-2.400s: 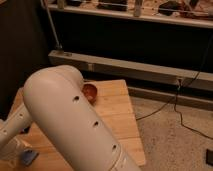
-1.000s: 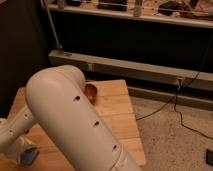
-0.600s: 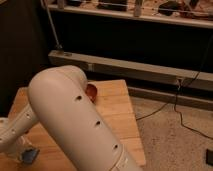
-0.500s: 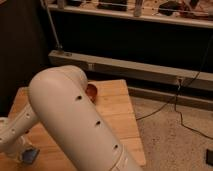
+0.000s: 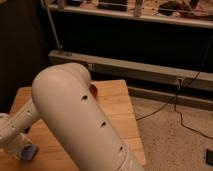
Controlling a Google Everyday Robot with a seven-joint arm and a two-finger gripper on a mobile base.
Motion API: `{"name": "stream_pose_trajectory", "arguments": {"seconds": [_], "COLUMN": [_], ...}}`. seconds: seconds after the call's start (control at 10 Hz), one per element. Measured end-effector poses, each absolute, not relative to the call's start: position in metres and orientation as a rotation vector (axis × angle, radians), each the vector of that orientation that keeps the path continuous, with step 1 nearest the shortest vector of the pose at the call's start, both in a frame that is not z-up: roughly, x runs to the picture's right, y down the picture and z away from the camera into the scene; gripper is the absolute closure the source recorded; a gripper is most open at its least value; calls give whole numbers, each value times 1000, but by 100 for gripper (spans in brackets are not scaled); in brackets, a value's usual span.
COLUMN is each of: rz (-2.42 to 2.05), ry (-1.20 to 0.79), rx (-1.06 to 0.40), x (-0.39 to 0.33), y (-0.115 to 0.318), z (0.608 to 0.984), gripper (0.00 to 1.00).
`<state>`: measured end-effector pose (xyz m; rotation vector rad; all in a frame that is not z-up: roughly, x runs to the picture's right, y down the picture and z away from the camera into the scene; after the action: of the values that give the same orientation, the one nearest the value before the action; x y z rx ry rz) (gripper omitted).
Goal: Place the white sponge in the ceramic bowl
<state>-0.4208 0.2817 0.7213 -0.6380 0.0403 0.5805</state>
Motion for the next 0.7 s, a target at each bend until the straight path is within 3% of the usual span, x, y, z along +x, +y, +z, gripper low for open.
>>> {"name": "stream_pose_trajectory", "arguments": {"seconds": [0.7], "rz": [599], "ry": [51], "rx": [-543], "x": [-373], "y": [205], "z": [708], "gripper": [82]}}
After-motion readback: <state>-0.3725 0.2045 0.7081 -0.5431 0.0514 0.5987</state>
